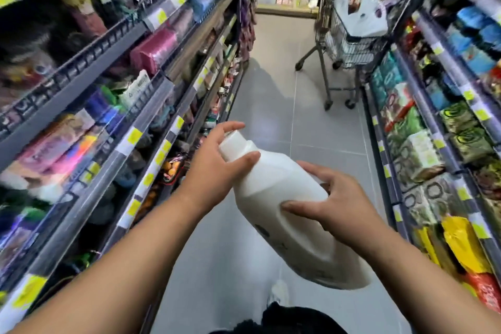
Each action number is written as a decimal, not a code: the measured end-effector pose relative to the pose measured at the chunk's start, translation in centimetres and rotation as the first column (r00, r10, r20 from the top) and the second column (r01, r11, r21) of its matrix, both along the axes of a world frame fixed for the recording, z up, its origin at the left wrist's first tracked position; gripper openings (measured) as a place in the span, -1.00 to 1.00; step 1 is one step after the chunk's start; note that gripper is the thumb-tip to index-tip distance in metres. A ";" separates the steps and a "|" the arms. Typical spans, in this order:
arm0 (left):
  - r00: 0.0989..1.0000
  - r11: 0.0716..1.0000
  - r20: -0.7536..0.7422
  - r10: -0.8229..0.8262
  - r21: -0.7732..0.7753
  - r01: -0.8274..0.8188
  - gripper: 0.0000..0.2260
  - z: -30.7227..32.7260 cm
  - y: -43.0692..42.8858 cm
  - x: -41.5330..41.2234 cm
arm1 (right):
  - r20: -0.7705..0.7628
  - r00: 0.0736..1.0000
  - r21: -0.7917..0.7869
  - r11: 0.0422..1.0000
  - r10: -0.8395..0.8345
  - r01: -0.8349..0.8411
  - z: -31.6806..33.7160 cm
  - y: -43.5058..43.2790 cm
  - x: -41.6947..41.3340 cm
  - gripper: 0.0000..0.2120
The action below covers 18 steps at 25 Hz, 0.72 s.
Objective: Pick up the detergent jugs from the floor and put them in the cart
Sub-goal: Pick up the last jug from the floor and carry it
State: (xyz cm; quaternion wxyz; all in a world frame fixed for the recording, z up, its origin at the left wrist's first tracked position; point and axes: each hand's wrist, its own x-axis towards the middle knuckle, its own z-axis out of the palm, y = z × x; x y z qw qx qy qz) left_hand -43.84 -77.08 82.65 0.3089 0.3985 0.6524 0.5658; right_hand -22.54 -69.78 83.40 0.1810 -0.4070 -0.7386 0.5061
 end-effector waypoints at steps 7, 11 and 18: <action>0.997 0.998 -0.041 -0.062 0.002 0.062 -0.59 0.8 20.9 -11.9 | 0.054 0.998 0.042 0.999 -0.017 0.015 1.0 20.4 -11.3 -0.35; 0.991 0.991 -0.034 -0.131 0.032 0.132 -0.58 -0.2 32.2 -19.4 | -0.004 0.998 -0.011 0.998 -0.060 0.060 0.0 29.9 -18.6 -0.38; 0.956 0.956 -0.014 -0.294 -0.026 0.293 -0.61 0.8 52.0 -28.3 | -0.073 0.952 -0.104 0.952 -0.296 0.288 -0.7 45.6 -27.4 -0.35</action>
